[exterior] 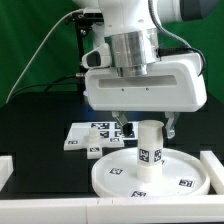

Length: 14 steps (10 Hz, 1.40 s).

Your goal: Assemble round table

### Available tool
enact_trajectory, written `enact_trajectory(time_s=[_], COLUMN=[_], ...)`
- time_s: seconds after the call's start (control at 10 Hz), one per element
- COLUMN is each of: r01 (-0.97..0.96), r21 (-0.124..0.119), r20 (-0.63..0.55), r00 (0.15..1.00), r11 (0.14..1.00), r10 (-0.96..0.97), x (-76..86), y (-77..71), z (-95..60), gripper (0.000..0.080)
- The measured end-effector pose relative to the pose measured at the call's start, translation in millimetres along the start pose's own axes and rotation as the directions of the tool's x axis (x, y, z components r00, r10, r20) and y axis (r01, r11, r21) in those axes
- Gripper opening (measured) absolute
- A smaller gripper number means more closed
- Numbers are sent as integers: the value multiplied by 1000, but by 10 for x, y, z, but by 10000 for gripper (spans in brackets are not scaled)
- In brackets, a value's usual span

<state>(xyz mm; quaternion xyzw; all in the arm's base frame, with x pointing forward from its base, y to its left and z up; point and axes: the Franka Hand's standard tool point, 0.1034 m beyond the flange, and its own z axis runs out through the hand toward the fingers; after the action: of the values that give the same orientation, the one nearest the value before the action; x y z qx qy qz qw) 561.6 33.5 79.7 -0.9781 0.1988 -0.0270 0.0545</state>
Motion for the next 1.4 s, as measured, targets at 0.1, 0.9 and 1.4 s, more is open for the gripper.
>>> enact_trajectory(time_s=[0.1,0.9,1.4], r01=[200,299,-345], r21=[-14,-21,-7], r20=[1,-2,-28], r00=[980,954,938], r11=[980,954,939], r10=[-200,-299,344], x=[-12,-16,0], y=[-19,1,-2], z=[14,39,41], gripper=[649,403,403])
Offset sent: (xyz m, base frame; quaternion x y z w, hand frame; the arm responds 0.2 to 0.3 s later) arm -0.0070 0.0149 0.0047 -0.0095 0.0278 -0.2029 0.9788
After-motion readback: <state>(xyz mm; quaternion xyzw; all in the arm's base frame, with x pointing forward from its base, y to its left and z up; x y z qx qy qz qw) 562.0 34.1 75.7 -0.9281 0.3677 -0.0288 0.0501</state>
